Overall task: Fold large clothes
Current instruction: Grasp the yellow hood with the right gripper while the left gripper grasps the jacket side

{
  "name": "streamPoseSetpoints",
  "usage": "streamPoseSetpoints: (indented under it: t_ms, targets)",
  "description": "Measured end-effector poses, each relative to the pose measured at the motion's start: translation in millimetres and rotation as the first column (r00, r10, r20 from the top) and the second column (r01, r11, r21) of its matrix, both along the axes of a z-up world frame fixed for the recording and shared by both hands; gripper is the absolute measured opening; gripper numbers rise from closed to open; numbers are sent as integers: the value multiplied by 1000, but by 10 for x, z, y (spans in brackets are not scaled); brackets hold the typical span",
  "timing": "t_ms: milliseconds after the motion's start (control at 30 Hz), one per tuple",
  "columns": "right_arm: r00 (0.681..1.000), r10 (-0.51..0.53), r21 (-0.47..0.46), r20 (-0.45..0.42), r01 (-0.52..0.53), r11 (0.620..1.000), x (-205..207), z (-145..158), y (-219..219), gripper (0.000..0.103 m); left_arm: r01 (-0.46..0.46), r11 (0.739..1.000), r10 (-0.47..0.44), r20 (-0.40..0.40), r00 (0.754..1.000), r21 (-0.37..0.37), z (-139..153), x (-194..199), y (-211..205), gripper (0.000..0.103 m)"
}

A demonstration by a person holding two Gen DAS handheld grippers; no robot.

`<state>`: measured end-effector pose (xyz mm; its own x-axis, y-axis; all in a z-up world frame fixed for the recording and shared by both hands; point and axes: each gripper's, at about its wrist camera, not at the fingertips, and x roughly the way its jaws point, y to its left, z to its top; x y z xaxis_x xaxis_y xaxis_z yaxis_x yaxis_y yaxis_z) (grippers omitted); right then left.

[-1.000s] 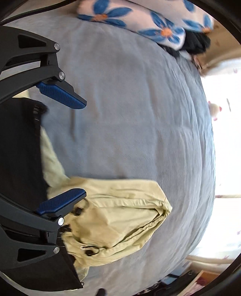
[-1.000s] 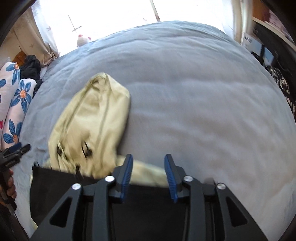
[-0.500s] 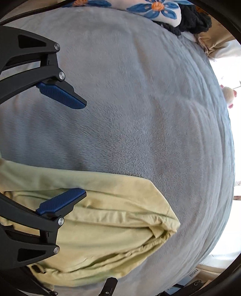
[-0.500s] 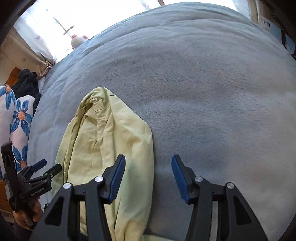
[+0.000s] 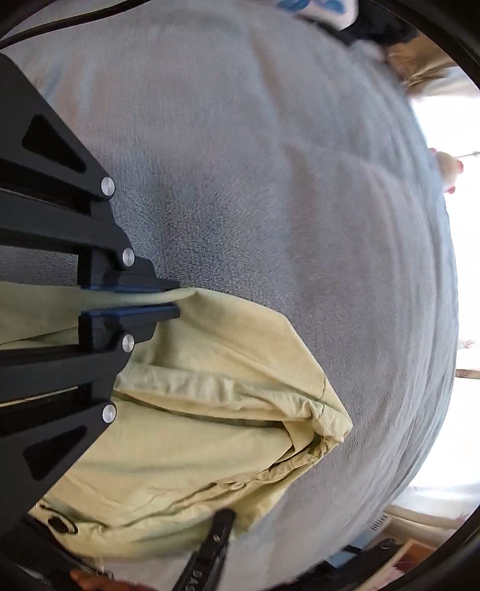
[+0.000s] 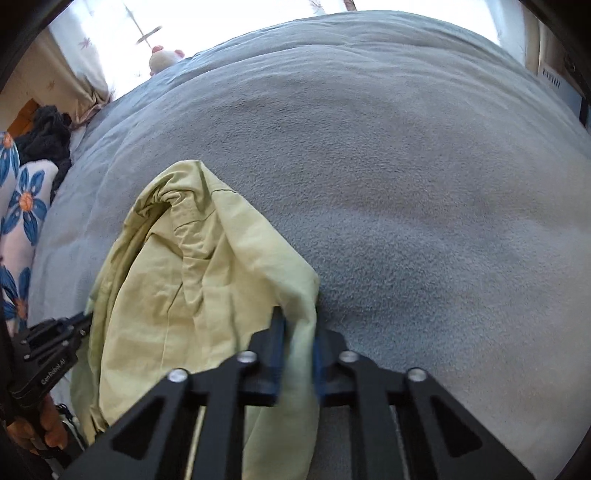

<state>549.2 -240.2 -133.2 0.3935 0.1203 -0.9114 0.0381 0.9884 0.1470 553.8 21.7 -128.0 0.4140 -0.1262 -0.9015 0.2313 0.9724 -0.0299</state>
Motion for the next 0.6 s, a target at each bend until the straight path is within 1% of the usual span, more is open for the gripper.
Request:
streamPoseSetpoints:
  t_ms: [67, 133, 233, 333, 433, 467, 600]
  targets:
    - [1000, 14, -31, 19, -13, 999, -53, 78, 39, 5, -7, 999, 5, 40, 999, 31, 103, -87, -32, 1]
    - [999, 10, -33, 46, -8, 999, -124, 188, 30, 4, -26, 1000, 25, 54, 998, 17, 229, -150, 25, 1]
    - [995, -6, 1, 104, 5, 1000, -322, 442, -62, 4, -40, 999, 41, 71, 997, -17, 495, -278, 235, 1]
    - [985, -4, 51, 175, -5, 999, -618, 726, -136, 4, -43, 999, 46, 94, 995, -27, 730, -487, 397, 1]
    - [967, 13, 78, 256, -34, 996, -976, 1020, -119, 4, -34, 998, 40, 116, 992, -58, 996, -844, 539, 1]
    - [958, 22, 80, 285, -47, 996, -1137, 1129, -109, 2, -32, 997, 40, 123, 992, -71, 1083, -996, 587, 1]
    - [929, 51, 79, 366, -86, 993, -1787, 1468, -52, 2, -18, 992, 35, 127, 991, -128, 1361, -1593, 813, 1]
